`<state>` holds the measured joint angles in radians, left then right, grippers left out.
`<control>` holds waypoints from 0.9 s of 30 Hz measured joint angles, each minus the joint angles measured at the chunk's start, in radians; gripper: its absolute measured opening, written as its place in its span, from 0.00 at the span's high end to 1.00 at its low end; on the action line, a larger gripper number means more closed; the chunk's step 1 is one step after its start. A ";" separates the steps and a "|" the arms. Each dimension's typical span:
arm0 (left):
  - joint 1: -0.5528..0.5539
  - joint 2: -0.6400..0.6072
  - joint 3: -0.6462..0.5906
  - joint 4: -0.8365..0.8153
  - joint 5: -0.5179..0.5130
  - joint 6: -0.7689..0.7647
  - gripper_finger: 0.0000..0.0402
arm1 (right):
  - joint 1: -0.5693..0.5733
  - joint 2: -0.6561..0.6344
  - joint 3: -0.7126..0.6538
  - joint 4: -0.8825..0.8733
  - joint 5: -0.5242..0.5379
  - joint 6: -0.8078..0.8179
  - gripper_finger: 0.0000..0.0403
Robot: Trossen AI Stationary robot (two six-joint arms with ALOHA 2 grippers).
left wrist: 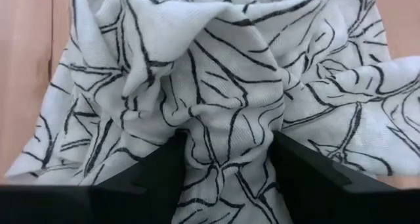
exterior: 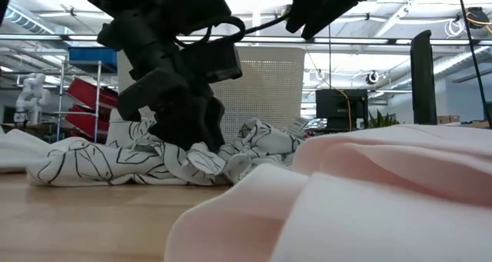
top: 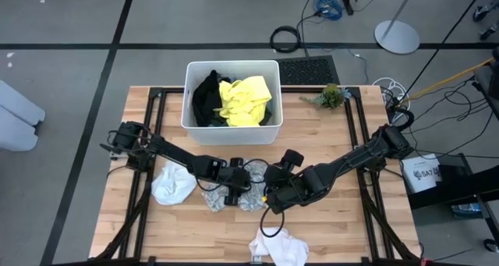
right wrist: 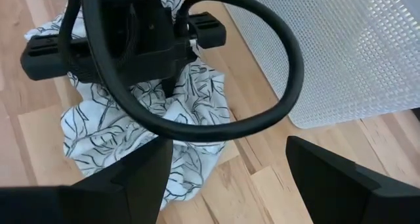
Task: Fold laundry
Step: Put the folded white patterned blouse into the white laundry bin
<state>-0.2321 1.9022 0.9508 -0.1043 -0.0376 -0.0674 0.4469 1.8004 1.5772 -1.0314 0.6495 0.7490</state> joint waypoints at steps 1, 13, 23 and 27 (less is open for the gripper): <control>0.000 0.000 0.000 0.000 0.002 0.004 0.45 | 0.000 0.000 0.000 -0.003 0.000 0.000 0.29; -0.002 -0.001 0.000 -0.002 0.034 0.055 0.87 | 0.000 0.000 0.000 -0.248 -0.007 0.205 0.29; -0.016 -0.120 0.007 -0.085 0.037 0.100 0.91 | 0.014 0.000 0.000 -0.351 -0.025 0.306 0.29; -0.040 -0.246 0.008 -0.143 -0.011 0.101 0.91 | 0.032 0.000 0.000 -0.377 -0.025 0.323 0.29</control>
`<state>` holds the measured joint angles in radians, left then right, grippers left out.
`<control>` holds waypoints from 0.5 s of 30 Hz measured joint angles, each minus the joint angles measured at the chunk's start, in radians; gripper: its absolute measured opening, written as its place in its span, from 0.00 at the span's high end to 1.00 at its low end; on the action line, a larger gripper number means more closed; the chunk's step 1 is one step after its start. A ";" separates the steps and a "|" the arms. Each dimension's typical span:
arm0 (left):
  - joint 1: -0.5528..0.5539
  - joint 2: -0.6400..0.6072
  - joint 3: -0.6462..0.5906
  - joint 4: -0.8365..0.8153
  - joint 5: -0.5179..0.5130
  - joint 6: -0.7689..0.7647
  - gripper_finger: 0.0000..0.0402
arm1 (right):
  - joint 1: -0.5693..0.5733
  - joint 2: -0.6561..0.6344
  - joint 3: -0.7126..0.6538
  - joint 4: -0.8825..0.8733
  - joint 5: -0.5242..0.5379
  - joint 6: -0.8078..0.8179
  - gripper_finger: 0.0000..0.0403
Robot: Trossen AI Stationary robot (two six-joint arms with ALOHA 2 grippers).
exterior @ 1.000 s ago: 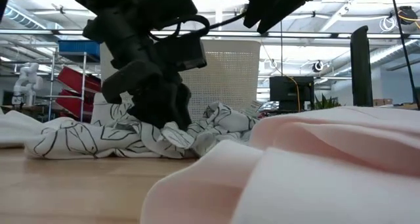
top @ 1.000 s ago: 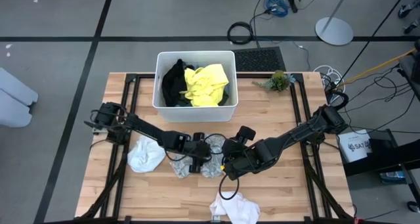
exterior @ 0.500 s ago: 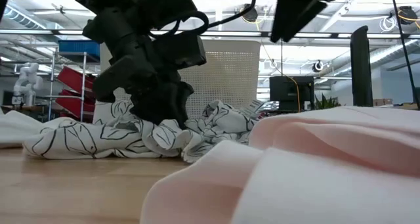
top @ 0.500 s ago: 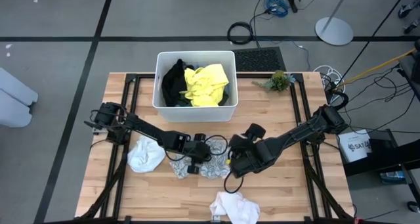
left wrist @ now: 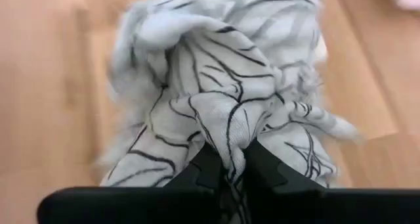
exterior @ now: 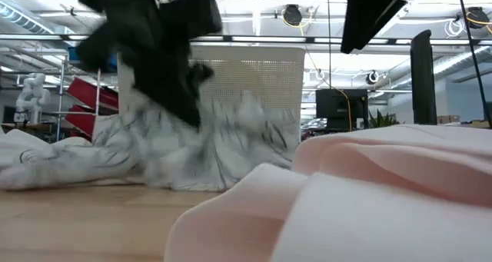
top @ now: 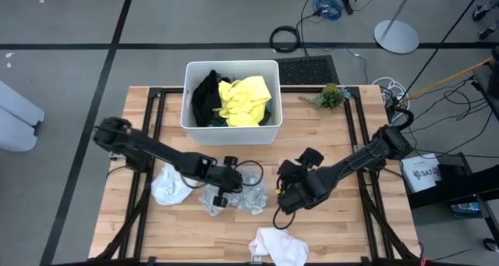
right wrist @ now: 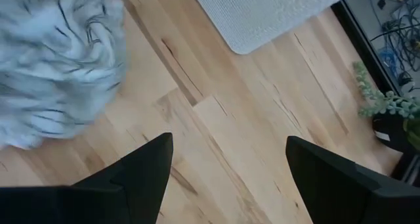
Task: Fold laundry
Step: Put the folded white patterned blouse into the white laundry bin
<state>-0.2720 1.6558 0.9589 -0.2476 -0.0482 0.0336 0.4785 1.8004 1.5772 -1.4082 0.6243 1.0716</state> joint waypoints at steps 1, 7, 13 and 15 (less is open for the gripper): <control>-0.009 -0.030 0.001 -0.021 -0.027 0.000 0.91 | 0.005 0.000 0.000 -0.011 0.000 0.010 0.29; -0.069 -0.231 0.001 -0.046 -0.129 0.002 0.92 | 0.020 0.000 0.000 -0.048 0.002 0.068 0.29; -0.104 -0.424 0.002 -0.049 -0.143 0.037 0.92 | 0.020 0.000 0.000 -0.041 0.005 0.070 0.29; -0.104 -0.485 0.002 -0.046 -0.148 0.054 0.92 | 0.020 0.000 0.000 -0.040 0.009 0.070 0.29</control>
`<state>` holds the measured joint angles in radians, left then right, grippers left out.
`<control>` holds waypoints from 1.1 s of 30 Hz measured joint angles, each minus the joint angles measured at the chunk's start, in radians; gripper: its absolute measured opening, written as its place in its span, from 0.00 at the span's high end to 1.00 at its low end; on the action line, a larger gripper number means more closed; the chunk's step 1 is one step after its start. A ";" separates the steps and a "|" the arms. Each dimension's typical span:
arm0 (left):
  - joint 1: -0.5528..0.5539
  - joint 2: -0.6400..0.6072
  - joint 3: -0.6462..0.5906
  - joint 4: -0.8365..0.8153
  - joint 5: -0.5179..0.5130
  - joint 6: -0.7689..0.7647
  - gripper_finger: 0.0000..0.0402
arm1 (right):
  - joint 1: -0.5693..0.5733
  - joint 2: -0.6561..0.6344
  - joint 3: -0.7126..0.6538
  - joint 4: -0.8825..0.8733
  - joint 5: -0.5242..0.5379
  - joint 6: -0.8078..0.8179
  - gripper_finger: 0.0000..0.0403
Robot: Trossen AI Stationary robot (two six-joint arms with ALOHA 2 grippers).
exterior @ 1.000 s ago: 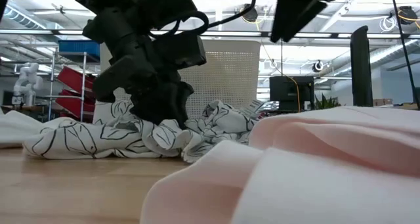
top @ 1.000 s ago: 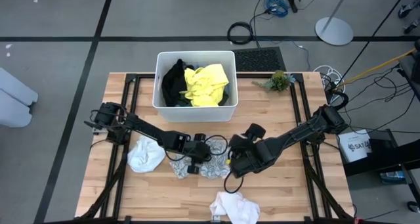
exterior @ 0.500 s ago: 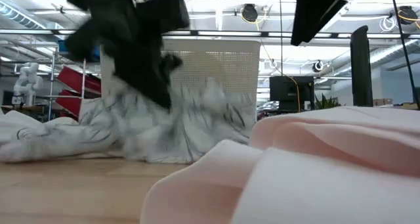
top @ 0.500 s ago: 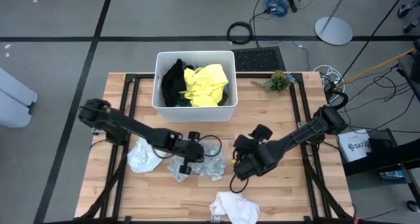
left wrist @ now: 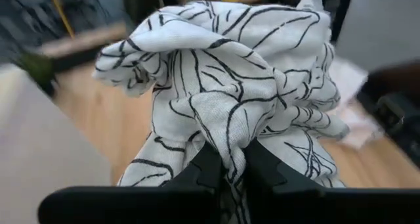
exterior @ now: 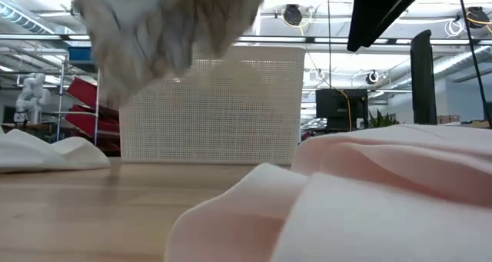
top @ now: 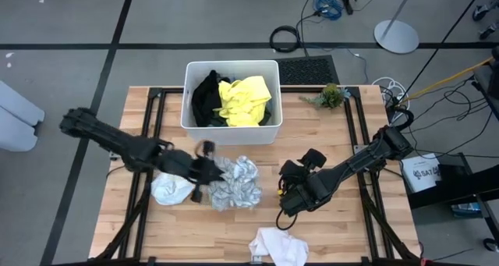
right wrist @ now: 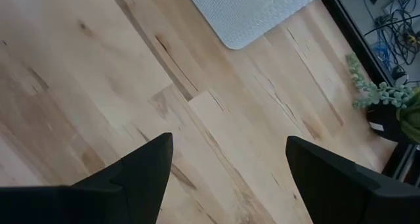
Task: Fold laundry
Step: Put the folded white patterned blouse into the white laundry bin
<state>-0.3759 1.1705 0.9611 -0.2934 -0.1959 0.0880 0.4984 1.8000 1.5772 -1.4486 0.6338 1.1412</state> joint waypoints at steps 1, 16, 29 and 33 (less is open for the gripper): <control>0.003 -0.028 0.003 0.003 -0.012 0.001 0.92 | 0.000 0.000 0.000 0.002 0.001 0.000 0.29; 0.405 0.041 0.686 -0.487 -0.214 0.031 0.92 | -0.064 0.000 0.000 0.099 0.075 -0.047 0.29; 0.756 0.294 0.789 -0.799 -0.105 0.159 0.92 | -0.075 0.000 0.000 0.215 0.044 -0.169 0.29; 0.792 0.372 0.768 -0.782 -0.065 0.227 0.92 | -0.054 0.000 0.000 0.211 -0.037 -0.192 0.29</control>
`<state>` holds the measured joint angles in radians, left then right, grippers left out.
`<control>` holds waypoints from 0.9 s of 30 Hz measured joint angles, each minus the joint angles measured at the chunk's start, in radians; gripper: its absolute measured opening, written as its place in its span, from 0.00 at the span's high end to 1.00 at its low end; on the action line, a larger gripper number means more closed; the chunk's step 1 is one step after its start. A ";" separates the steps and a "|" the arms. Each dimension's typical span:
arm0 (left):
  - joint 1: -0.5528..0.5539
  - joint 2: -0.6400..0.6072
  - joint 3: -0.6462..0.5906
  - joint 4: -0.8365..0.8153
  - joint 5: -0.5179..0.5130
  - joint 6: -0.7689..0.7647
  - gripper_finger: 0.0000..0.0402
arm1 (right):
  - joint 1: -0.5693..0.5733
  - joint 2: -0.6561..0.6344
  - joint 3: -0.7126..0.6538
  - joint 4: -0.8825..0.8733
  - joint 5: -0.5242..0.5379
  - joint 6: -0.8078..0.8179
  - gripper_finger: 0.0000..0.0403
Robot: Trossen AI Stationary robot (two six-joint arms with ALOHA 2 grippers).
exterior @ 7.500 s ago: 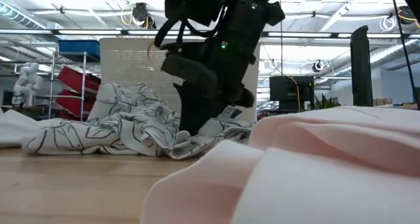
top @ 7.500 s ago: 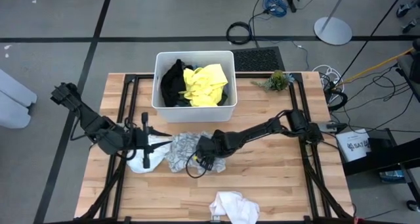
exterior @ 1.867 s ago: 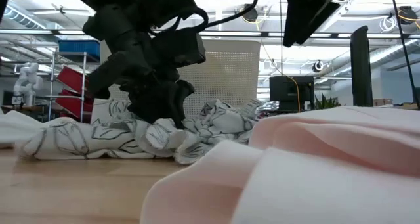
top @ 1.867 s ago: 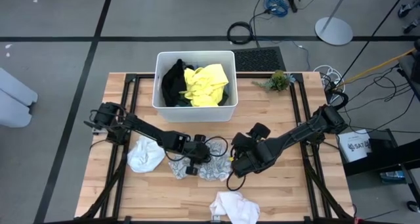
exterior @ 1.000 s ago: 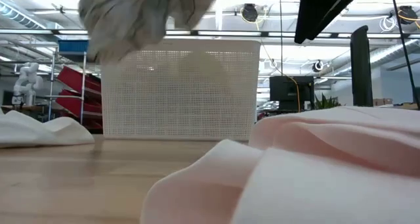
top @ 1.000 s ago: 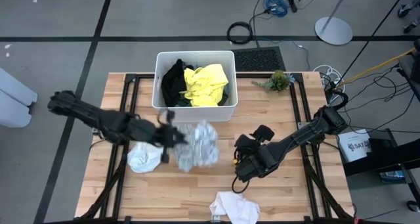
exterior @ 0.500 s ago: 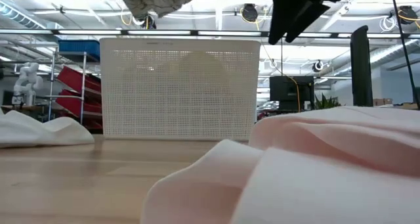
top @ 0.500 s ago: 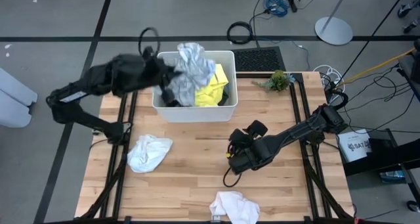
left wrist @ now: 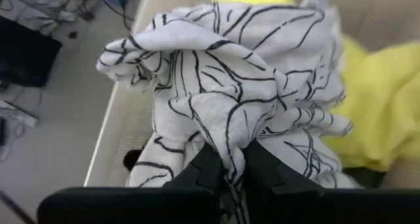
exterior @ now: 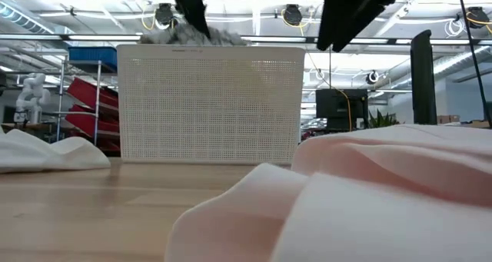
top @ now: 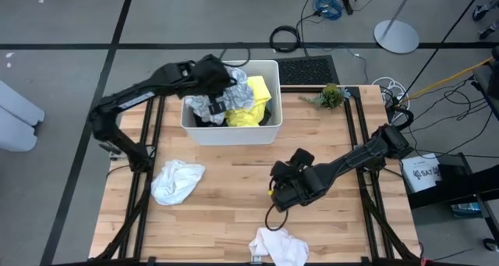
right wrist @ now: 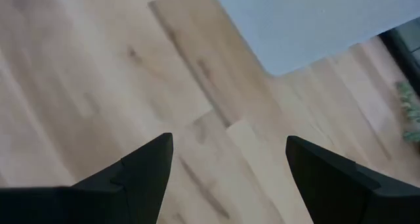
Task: Fold laundry
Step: Put the folded white patterned blouse into the white laundry bin
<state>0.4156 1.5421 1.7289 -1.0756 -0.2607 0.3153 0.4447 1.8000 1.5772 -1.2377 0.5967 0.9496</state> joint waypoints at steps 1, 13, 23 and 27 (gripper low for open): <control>0.009 0.019 -0.002 0.001 0.001 0.018 0.92 | 0.008 0.000 0.000 -0.002 -0.004 -0.001 0.29; 0.135 0.224 -0.002 0.144 0.204 0.065 0.92 | 0.081 0.000 0.000 -0.033 -0.003 0.008 0.29; 0.159 0.398 0.001 0.194 0.235 0.092 0.92 | 0.090 0.000 0.000 -0.056 0.003 0.010 0.29; 0.159 0.433 0.002 0.209 0.244 0.091 0.92 | 0.090 0.000 0.000 -0.060 0.004 0.009 0.29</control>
<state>0.5751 1.9749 1.7313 -0.8670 -0.0170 0.4067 0.5350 1.8004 1.5772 -1.2979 0.6012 0.9586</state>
